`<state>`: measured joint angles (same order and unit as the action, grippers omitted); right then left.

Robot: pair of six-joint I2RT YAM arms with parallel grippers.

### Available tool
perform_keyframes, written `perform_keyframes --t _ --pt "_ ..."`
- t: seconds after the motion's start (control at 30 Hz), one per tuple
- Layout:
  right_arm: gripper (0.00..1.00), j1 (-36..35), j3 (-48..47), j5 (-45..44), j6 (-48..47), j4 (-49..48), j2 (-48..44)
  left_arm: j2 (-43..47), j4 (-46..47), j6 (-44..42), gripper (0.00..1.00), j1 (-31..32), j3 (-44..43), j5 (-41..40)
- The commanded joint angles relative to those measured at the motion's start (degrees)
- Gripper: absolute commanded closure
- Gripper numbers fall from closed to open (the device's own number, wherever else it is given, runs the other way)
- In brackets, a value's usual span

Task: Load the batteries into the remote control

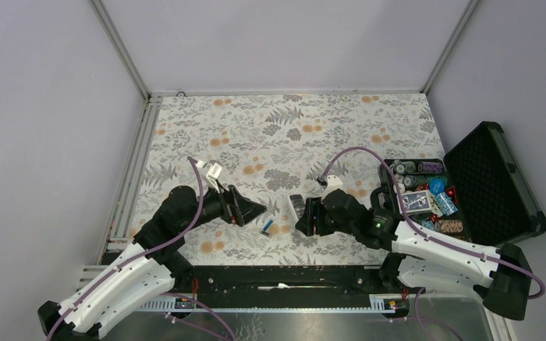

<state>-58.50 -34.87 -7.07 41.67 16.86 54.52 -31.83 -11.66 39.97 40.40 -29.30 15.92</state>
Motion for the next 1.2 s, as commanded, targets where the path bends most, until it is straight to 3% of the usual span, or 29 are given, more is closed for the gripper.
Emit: perform_keyframes --t 0.0,0.43,0.8,1.17 --pt "1.00 0.14 -2.50 5.41 -1.37 -3.57 -3.36 1.05 10.32 2.82 0.01 -0.33 1.39 4.71" --pt "1.00 0.27 -1.80 19.51 -1.40 -15.91 -5.40 1.30 26.09 11.10 0.01 -9.27 7.65 19.61" --pt "1.00 0.32 3.27 24.08 6.09 -30.91 -9.86 0.48 41.68 19.80 0.01 -10.26 13.36 24.10" --pt "1.00 0.31 7.14 30.68 10.10 -45.46 -6.71 -1.20 53.29 27.91 0.01 -10.26 15.44 24.67"
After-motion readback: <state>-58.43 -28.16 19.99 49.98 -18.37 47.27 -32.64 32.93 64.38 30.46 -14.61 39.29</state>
